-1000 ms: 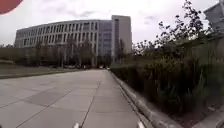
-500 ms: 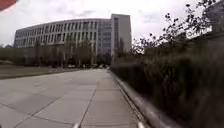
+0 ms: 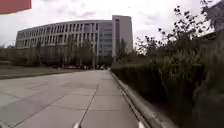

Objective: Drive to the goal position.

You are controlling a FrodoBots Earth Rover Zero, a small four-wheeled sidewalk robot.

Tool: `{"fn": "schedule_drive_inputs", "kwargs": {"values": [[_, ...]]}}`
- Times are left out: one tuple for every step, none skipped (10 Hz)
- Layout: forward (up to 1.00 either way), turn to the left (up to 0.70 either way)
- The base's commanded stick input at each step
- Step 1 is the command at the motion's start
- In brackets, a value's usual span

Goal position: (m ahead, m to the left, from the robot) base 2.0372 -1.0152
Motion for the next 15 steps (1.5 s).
{"fn": "schedule_drive_inputs", "kwargs": {"values": [[0.70,0.08],[0.70,0.14],[0.70,0.12],[0.70,0.06],[0.70,0.01],[0.70,0.01],[0.70,0.01],[0.70,0.02],[0.70,0.14],[0.70,0.14],[0.70,0.14],[0.70,0.14],[0.70,0.13],[0.70,0.11],[0.70,0.03]]}}
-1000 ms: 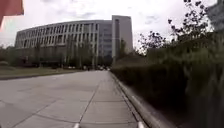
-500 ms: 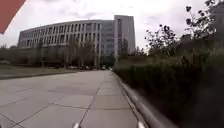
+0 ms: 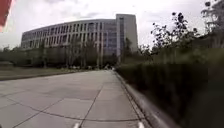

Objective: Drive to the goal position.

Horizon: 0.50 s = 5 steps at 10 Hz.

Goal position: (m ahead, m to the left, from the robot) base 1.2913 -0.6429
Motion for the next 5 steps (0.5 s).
{"fn": "schedule_drive_inputs", "kwargs": {"values": [[0.70,0.00],[0.70,0.01],[0.70,0.01],[0.70,0.01],[0.70,0.01]]}}
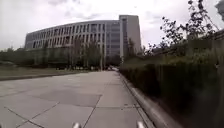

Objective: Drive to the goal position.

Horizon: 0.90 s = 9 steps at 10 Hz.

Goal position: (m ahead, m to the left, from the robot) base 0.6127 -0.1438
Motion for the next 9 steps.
{"fn": "schedule_drive_inputs", "kwargs": {"values": [[0.70,0.01],[0.70,0.01],[0.70,0.01],[0.70,0.00],[0.70,0.00],[0.70,-0.05],[0.70,-0.11],[0.70,-0.07],[0.70,0.00]]}}
